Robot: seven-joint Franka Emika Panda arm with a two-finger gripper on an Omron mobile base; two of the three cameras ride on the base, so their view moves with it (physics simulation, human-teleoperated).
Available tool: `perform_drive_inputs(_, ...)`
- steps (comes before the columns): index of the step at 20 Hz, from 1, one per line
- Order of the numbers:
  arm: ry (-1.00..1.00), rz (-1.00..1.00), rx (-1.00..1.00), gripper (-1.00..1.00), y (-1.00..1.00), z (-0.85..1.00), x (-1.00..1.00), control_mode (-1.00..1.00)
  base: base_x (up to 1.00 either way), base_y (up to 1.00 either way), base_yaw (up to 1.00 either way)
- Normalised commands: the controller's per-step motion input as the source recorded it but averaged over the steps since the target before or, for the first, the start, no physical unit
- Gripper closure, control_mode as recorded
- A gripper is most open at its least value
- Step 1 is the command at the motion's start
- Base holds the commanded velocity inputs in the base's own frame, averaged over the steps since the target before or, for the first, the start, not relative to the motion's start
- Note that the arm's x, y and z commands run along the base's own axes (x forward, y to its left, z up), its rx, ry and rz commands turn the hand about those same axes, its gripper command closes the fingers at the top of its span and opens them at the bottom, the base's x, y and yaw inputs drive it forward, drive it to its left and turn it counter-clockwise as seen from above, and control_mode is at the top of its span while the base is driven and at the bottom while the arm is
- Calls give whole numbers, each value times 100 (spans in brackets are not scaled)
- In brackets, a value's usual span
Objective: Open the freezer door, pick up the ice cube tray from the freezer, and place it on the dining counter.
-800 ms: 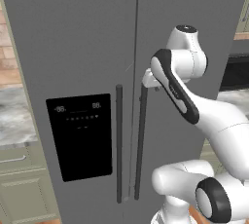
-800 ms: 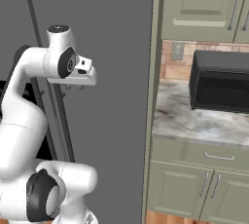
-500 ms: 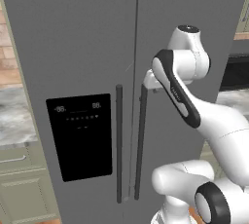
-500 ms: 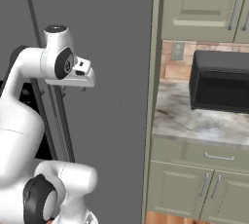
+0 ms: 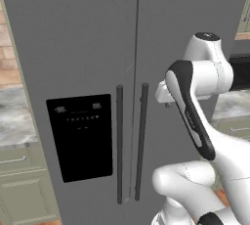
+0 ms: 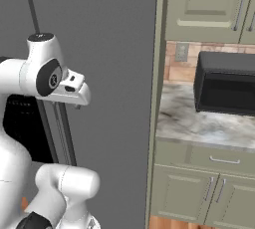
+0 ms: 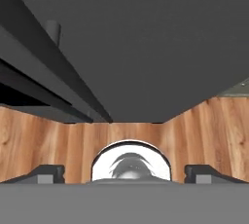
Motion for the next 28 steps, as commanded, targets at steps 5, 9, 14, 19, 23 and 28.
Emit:
perform_drive_inputs(5, 5, -8, 0, -100, -5, 0, -78, -100, 0, 0, 0)
perform_drive_inputs(9, 4, -5, 0, -100, 0, 0, -66, -100, 0, 0, 0)
perform_drive_inputs(14, 3, -4, 0, -100, 0, 0, -44, -100, 0, 0, 0)
perform_drive_inputs(19, 1, -1, 0, -100, -6, -3, -39, -100, 0, 0, 0)
perform_drive_inputs(23, 0, 0, -1, -100, -19, -13, -21, -100, 0, 0, 0)
perform_drive_inputs(28, 0, 0, 0, -100, -13, -11, -2, -100, 0, 0, 0)
